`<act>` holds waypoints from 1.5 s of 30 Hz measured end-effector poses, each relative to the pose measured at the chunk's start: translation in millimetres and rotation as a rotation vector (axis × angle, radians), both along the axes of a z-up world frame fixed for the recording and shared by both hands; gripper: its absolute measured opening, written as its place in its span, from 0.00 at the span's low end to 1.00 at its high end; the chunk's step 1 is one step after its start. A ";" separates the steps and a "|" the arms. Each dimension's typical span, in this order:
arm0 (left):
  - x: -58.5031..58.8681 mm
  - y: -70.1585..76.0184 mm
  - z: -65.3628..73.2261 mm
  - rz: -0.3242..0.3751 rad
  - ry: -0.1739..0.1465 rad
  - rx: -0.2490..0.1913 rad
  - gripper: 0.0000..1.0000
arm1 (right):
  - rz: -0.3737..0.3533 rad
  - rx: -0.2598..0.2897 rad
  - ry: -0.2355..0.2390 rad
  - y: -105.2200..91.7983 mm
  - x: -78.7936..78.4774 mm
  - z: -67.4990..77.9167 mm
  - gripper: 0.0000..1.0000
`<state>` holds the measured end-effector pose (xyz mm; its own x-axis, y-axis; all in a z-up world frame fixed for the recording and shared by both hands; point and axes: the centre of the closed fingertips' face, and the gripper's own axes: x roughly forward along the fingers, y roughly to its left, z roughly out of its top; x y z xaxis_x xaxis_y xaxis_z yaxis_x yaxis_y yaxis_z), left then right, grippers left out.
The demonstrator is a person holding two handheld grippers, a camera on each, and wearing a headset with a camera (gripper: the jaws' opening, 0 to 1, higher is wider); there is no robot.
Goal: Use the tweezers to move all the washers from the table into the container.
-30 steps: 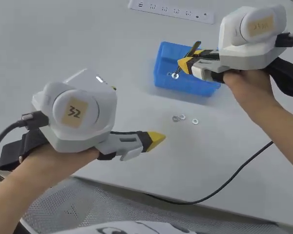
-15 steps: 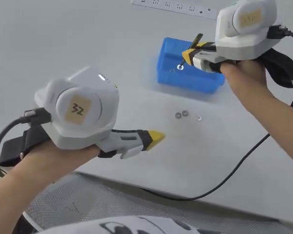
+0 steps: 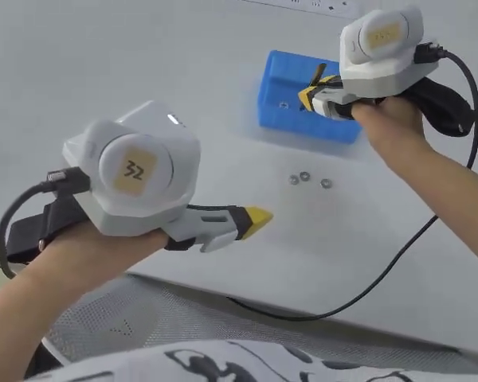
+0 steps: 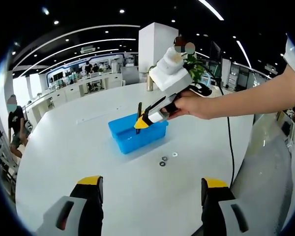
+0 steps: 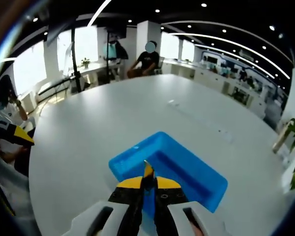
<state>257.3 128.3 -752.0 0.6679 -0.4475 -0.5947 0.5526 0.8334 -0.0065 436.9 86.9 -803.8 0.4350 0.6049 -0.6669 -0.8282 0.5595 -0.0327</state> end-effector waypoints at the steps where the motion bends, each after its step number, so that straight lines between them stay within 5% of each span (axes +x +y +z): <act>1: 0.1 0.1 -0.4 -0.001 0.001 0.005 0.83 | -0.002 0.000 0.005 0.1 -1.7 0.7 0.04; 25: 3.3 3.4 -2.3 -0.001 -0.003 0.001 0.83 | 0.000 -0.006 0.020 2.3 -2.1 -4.8 0.04; 32: 2.0 1.9 -1.4 -0.002 -0.004 0.001 0.83 | -0.015 0.052 -0.004 2.4 -3.2 19.6 0.04; 36: 2.2 2.2 0.0 -0.002 -0.009 0.003 0.83 | -0.029 0.130 -0.013 3.6 -5.1 44.9 0.04; 45: 1.2 2.2 2.5 0.002 -0.013 0.000 0.83 | 0.013 0.153 -0.047 -0.7 -26.7 74.4 0.04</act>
